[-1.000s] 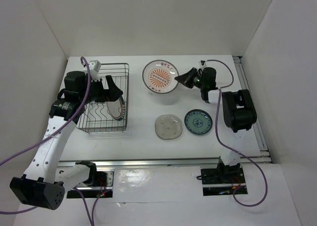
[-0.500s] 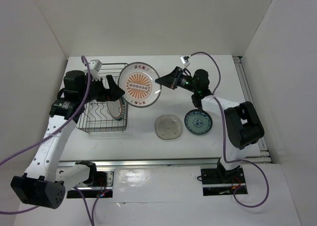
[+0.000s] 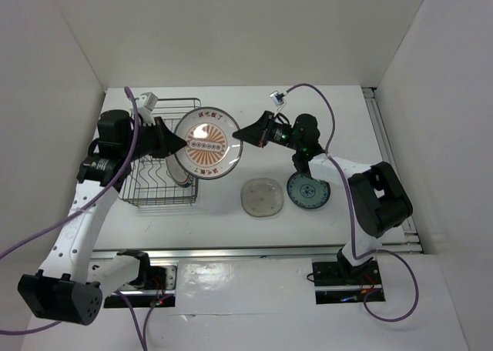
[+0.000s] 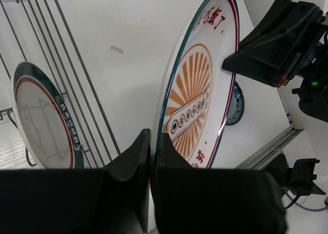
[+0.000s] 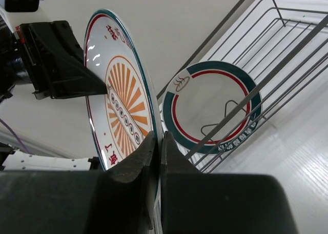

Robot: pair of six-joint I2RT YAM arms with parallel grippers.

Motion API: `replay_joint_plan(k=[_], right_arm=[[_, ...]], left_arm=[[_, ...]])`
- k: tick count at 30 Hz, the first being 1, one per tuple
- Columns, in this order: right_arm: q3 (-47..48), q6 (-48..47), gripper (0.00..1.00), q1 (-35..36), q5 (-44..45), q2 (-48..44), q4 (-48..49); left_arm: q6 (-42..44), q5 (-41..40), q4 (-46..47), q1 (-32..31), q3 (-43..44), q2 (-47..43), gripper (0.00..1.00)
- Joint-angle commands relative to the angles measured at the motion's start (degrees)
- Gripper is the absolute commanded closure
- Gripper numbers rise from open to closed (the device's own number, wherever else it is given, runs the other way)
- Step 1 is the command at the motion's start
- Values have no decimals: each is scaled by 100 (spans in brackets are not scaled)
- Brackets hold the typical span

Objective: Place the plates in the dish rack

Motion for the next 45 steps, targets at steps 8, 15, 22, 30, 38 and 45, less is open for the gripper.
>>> replay_joint_plan(k=[8, 15, 22, 30, 38, 45], right_arm=[[124, -544, 0, 109, 362, -551, -636], [-8, -1116, 0, 109, 495, -938, -1316], [-122, -1266, 0, -75, 319, -1114, -1562], [-333, -1214, 0, -251, 143, -1282, -1457], [-622, -1090, 0, -479, -32, -1457, -1228], [-685, -1090, 0, -532, -33, -1510, -1228]], left_arm=[[167, -2807, -277, 7, 149, -1303, 100], [228, -5814, -840, 7, 501, -1595, 100], [623, -6853, -726, 7, 194, -1709, 100], [702, -6239, -445, 7, -176, -1420, 100], [702, -5518, -181, 7, -510, -1235, 100], [597, -5034, -5, 7, -633, -1059, 100]])
